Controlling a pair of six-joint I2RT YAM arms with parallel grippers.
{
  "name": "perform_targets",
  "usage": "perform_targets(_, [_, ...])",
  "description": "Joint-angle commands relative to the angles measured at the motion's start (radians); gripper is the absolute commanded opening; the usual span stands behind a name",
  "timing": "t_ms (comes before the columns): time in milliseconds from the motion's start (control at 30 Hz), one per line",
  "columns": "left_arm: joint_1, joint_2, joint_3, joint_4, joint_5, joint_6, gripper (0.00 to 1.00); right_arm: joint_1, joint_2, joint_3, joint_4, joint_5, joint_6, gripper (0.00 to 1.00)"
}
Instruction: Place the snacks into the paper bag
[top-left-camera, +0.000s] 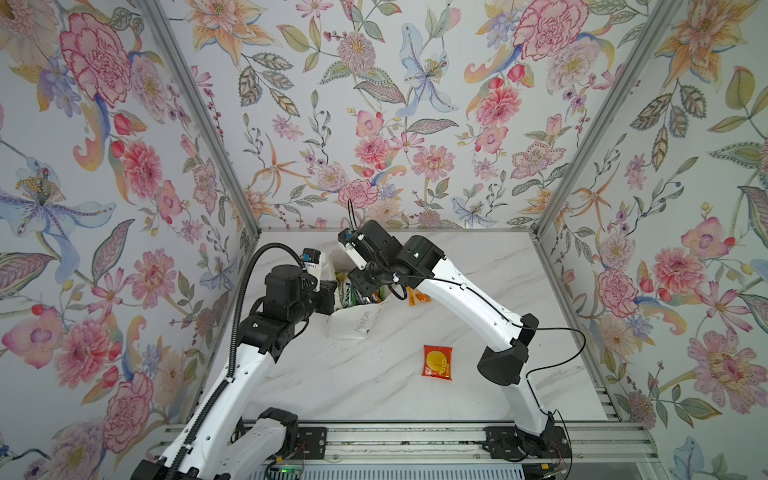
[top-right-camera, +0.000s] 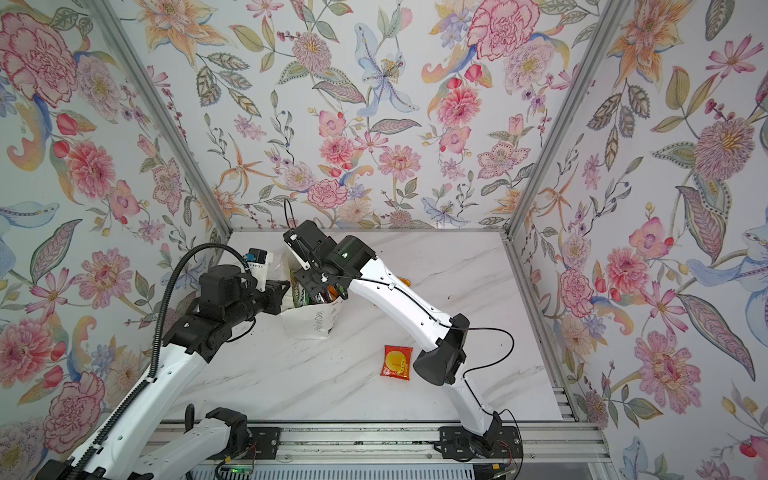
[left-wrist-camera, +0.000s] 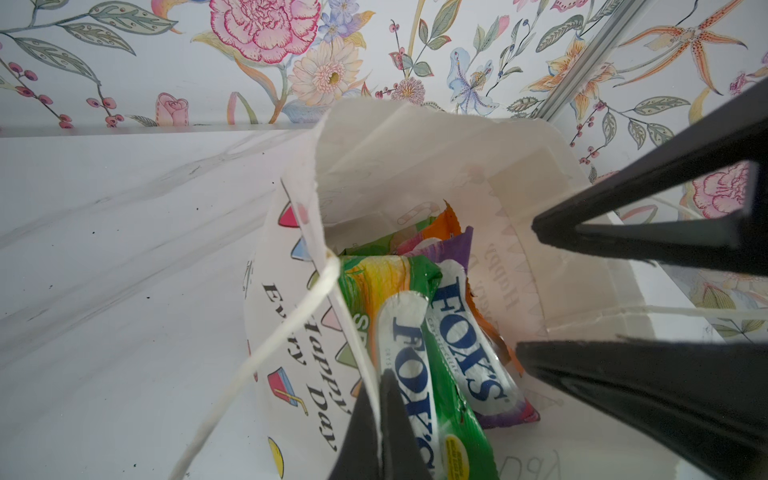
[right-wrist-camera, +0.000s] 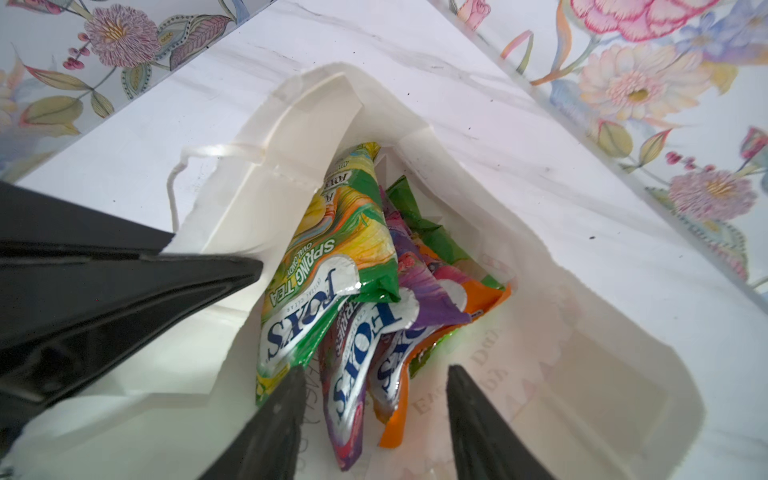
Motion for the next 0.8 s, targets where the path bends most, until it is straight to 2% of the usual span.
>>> perform_targets(0, [0.01,-0.006,0.056,0.107,-0.008,0.014,0.0,0.024,-0.086,-0.007,0.003,0.084,0.021,0.65])
perform_targets(133, [0.01,-0.009,0.048,0.116,-0.01,0.007,0.0,0.045,-0.142,-0.029,0.003,0.14,0.039,0.72])
perform_targets(500, [0.011,-0.01,0.044,0.117,-0.007,0.008,0.0,0.048,-0.233,-0.063,0.004,0.196,0.141,0.76])
perform_targets(633, [0.012,-0.01,0.045,0.115,-0.008,0.005,0.0,0.031,-0.255,-0.107,0.004,0.302,0.223,0.78])
perform_targets(767, [0.011,-0.012,0.045,0.117,-0.007,0.004,0.0,-0.039,-0.282,-0.227,0.005,0.307,0.333,0.78])
